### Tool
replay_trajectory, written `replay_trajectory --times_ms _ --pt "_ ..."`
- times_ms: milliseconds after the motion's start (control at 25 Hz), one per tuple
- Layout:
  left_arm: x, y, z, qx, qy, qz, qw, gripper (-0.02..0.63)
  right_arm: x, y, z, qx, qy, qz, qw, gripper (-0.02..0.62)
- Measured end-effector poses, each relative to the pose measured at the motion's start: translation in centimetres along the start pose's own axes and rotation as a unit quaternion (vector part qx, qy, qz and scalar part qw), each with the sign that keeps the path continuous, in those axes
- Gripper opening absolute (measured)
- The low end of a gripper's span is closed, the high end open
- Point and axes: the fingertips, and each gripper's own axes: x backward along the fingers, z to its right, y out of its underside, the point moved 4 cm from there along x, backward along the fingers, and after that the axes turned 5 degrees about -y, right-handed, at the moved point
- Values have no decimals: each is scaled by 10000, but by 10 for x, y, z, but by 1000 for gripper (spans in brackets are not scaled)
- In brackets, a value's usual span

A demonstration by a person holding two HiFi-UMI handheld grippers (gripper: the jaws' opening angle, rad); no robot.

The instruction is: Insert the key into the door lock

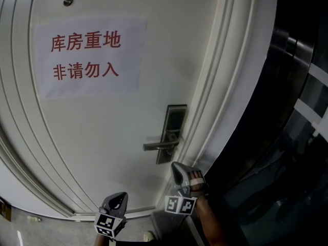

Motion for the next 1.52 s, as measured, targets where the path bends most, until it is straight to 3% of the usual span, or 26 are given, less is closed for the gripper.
replay_trajectory --times_ms 200,400,640,1000,1520 --pt "6 -4 5 -32 40 49 10000 2 14 0 -2 -472 51 53 9989 2" --pt "16 -9 12 -62 89 72 9999 2 34 0 -6 -1510 -41 188 9883 2" --pt "26 -15 16 -141 113 114 9998 2 51 4 -20 -2570 -85 361 9657 2" --pt "48 -21 21 -221 161 132 9995 2 84 6 -24 -4079 -170 356 9122 2" --pt "73 -25 44 -269 368 157 9988 2 139 -1 -46 -4793 -320 241 8768 2"
